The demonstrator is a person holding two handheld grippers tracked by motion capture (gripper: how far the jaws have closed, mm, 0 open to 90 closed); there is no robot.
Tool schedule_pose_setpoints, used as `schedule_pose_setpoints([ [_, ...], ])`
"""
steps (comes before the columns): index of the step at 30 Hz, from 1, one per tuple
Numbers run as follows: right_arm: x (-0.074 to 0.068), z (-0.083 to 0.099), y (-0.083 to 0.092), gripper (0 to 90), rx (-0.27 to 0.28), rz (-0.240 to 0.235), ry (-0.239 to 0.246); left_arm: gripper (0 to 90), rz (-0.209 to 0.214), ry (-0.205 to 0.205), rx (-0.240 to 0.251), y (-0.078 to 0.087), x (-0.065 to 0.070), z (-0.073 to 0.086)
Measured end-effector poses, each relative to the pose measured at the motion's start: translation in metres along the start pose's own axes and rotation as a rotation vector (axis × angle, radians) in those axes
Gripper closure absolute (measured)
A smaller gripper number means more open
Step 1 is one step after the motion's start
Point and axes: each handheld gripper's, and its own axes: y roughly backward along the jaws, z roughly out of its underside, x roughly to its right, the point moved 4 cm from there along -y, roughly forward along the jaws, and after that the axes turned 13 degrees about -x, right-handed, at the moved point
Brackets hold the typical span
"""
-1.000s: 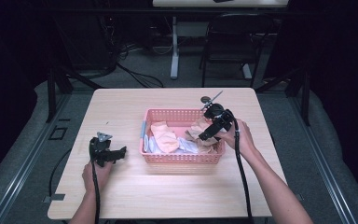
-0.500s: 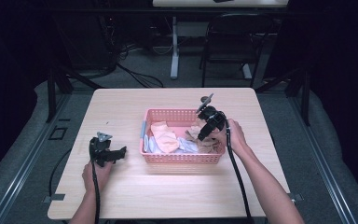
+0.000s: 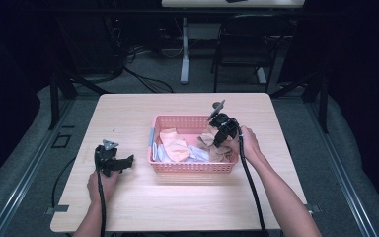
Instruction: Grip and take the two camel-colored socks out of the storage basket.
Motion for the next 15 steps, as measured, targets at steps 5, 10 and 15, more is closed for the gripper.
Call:
schedule_pose_setpoints([
  [5, 0.002, 0.004, 0.008, 72.2, 0.001, 0.0, 0.007, 14.9, 0.0, 0.0, 0.0, 0.0, 0.0, 0.0],
  [10, 0.003, 0.008, 0.009, 81.8, 0.004, -0.017, 0.003, 14.9, 0.0, 0.0, 0.0, 0.0, 0.0, 0.0],
  [15, 0.002, 0.009, 0.011, 84.6, 0.027, -0.02, -0.007, 14.9, 0.0, 0.0, 0.0, 0.0, 0.0, 0.0],
])
